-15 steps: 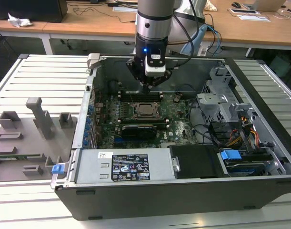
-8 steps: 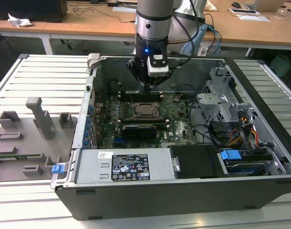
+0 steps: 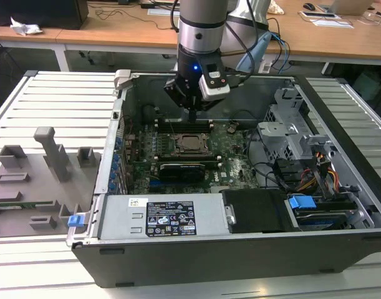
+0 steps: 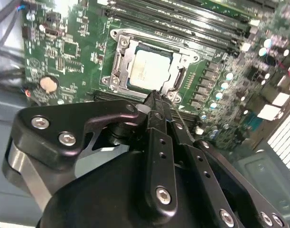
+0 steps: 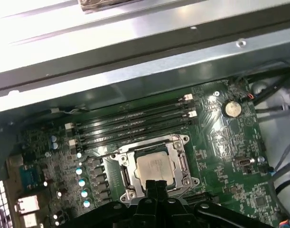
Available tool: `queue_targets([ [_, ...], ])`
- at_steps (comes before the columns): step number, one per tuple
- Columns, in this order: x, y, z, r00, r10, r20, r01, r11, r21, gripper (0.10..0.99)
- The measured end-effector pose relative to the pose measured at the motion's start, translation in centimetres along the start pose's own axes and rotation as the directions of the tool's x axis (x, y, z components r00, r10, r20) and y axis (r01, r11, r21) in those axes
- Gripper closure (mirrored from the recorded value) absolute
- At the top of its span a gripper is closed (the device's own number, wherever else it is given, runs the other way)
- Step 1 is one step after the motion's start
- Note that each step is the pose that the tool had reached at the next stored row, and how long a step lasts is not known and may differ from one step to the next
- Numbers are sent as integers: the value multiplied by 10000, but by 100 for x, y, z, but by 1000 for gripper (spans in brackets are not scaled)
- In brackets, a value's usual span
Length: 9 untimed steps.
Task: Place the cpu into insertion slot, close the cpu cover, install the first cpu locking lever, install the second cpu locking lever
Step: 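Install the first cpu locking lever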
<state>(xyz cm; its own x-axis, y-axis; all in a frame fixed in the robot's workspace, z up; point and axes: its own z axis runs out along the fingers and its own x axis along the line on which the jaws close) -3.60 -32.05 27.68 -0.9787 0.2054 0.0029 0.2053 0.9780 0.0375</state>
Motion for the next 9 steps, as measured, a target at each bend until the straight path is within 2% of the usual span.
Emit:
queue_targets([
  [5,0,0,1,9959,-906,-34,906,9959,1,980],
  [9,0,0,2,9911,-1332,-50,1332,9911,1,980],
])
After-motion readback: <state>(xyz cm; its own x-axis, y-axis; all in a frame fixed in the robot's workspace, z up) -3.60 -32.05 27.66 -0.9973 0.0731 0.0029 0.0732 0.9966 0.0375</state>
